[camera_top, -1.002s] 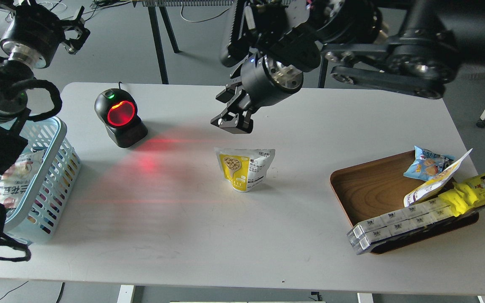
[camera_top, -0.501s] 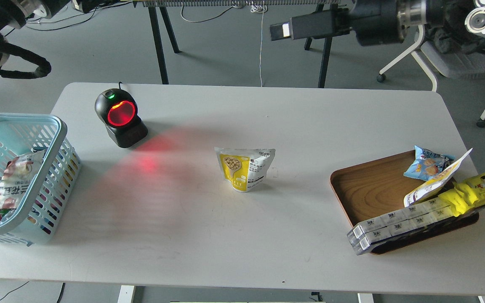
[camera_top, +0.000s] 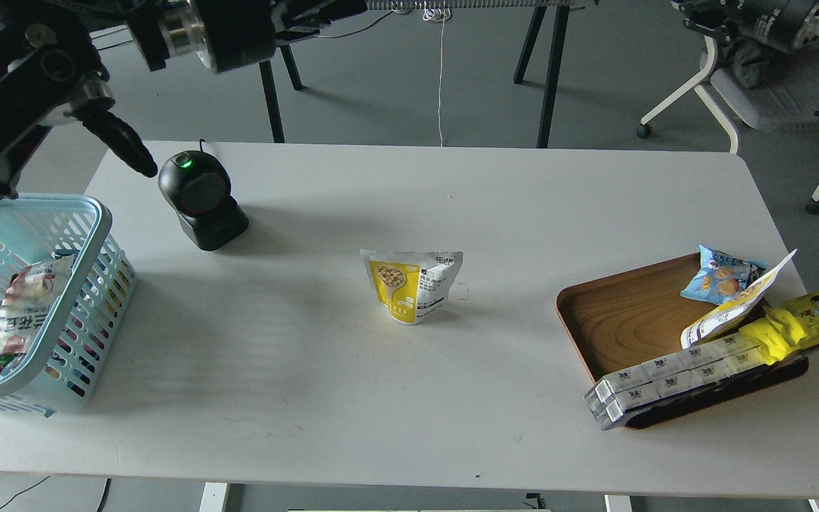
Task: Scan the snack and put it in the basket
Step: 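Reach the left gripper across and grasp the standing snack bag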
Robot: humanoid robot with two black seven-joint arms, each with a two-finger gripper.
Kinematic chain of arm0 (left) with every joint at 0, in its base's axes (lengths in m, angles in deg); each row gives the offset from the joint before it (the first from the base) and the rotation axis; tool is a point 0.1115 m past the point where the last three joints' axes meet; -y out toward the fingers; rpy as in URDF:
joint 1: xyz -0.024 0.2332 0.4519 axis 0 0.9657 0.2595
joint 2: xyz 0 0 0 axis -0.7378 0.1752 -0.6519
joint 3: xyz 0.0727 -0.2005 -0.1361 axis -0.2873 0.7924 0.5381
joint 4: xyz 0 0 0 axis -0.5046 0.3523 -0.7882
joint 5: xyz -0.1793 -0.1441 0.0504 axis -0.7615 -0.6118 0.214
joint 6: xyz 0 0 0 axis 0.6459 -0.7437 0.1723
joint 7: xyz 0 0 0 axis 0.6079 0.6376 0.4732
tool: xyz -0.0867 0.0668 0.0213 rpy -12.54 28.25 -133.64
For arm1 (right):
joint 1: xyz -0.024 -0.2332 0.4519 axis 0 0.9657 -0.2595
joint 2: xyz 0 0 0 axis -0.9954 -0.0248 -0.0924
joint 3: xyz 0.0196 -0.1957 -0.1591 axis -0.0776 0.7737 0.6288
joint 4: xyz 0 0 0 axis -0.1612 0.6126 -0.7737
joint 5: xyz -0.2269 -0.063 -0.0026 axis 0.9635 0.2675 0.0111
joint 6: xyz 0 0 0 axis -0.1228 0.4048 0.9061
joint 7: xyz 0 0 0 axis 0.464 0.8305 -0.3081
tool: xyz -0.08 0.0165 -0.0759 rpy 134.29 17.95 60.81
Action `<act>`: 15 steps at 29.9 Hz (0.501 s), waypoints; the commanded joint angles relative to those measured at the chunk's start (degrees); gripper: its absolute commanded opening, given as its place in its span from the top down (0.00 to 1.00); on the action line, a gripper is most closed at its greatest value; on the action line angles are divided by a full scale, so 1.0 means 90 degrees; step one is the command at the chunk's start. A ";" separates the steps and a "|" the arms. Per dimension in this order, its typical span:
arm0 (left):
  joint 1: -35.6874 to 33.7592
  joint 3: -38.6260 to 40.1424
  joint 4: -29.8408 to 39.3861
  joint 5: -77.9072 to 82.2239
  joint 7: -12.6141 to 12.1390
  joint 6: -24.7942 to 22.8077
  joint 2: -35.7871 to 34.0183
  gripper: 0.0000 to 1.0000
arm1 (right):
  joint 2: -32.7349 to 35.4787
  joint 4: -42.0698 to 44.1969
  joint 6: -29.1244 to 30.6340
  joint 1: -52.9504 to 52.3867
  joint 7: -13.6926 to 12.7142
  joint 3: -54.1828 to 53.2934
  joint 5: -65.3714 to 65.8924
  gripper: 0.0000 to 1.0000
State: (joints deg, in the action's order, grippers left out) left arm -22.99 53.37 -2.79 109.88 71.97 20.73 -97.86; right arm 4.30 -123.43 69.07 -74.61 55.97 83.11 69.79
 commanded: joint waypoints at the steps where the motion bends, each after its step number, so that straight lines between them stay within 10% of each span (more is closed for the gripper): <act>1: 0.0015 -0.0298 0.0579 0.1512 0.0040 0.0001 0.0235 0.03 | -0.0151 0.0618 0.0074 0.0646 0.0000 -0.0536 -0.1619 0.01; 6: 0.0015 -0.1002 0.0941 0.3271 0.0157 0.0001 0.0557 0.05 | -0.0619 0.1321 0.0074 0.1544 0.0000 -0.1784 -0.2569 0.01; 15: -0.0063 -0.2204 0.1001 0.5303 0.0245 0.0001 0.0841 0.09 | -0.1089 0.1313 0.0074 0.3303 -0.1118 -0.4452 -0.2864 0.01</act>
State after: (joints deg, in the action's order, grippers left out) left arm -23.41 35.51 6.29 151.78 74.02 20.74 -90.54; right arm -5.02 -111.02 69.74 -48.01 47.25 48.26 44.08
